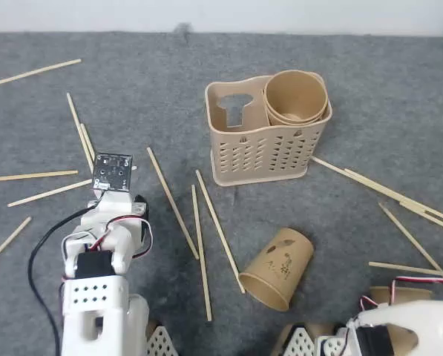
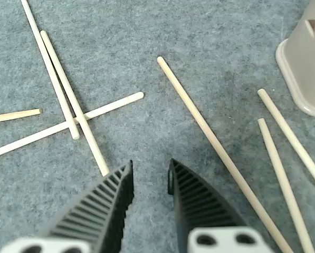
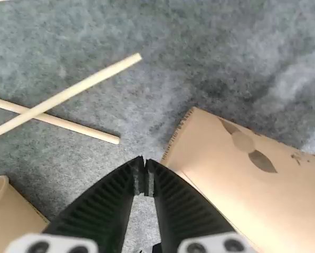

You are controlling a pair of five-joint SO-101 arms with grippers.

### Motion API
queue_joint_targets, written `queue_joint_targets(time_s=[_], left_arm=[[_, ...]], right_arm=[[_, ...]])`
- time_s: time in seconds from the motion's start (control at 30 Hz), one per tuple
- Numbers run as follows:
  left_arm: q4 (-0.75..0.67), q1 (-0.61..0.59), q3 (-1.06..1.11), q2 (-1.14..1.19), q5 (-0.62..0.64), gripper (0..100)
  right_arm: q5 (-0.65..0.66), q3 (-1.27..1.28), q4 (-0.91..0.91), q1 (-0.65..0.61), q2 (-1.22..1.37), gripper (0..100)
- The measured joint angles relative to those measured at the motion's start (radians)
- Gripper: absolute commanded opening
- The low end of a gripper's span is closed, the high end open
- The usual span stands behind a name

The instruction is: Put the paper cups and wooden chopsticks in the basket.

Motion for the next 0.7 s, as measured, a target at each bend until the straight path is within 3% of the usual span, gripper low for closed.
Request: queue_joint_targets(time_s=[0.43, 0.7], left_arm=[[-0.009, 0.000, 0.002, 0.000, 0.000, 10], [-0.018, 0.000, 0.003, 0.000, 0.000, 10]], right_arm=[[0.000, 0.000, 0.000, 0.037, -0.043, 0.8], [0.008, 0.166, 0.000, 0.040, -0.173, 0.8]])
